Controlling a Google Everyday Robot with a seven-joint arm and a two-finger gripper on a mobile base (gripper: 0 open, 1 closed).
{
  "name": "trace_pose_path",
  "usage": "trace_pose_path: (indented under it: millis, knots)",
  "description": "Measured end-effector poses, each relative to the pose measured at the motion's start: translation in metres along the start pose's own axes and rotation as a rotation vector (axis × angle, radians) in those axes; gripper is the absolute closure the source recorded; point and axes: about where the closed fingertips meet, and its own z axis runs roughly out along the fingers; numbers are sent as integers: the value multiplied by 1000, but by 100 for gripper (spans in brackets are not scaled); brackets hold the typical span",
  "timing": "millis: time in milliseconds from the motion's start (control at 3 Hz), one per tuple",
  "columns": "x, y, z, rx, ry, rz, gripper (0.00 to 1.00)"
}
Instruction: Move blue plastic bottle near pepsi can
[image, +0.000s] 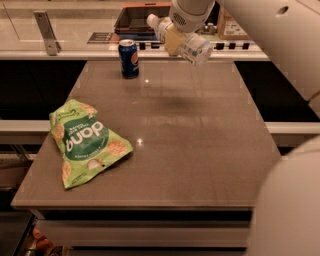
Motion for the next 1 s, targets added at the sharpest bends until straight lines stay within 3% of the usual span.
trace_pose_path:
  millis: [333, 1000]
  knots:
    - [-25, 2, 37, -43, -5, -23, 100]
    - [-19, 0, 106, -130, 45, 7, 100]
